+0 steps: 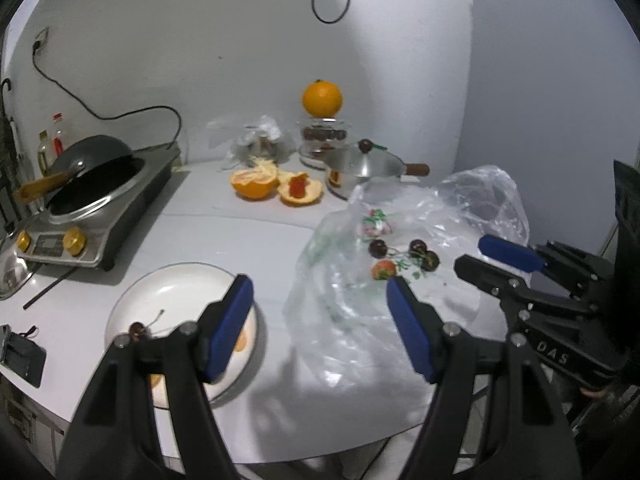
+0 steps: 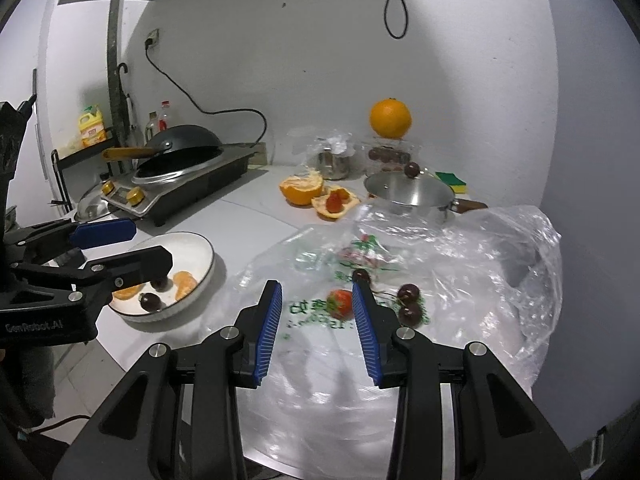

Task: Organize fruits
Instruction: 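Move both open tools from the plate over the plastic bag of fruit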

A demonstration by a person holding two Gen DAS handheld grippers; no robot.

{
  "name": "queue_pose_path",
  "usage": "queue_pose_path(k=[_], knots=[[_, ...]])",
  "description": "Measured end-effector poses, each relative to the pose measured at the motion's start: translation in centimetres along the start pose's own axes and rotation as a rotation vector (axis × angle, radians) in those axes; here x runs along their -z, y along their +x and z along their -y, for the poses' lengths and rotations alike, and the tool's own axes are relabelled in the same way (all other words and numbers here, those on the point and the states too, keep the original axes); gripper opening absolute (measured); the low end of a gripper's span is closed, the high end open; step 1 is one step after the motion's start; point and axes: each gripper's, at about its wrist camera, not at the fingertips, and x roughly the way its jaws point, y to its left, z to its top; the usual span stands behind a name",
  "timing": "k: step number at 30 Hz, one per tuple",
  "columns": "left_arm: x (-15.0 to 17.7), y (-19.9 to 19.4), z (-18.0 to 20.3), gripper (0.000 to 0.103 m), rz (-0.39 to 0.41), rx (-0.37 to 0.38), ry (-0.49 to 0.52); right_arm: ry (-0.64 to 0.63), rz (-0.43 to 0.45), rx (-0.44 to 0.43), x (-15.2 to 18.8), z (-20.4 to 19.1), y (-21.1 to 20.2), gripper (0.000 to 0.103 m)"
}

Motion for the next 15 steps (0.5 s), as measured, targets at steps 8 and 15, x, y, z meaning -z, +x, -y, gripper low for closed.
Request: queue_pose_path(k=[8, 15], knots=[[-0.6, 1.2, 2.6, 0.071, -0.012, 0.018, 0.032, 0.030, -0.007, 0.017, 0.8, 2.8, 0.0, 0.039], [-1.1, 2.8, 4.5, 0.071, -0.028, 0.033, 0.055, 0.051, -0.014, 0.026, 1.1, 4.8, 0.1, 0.039]])
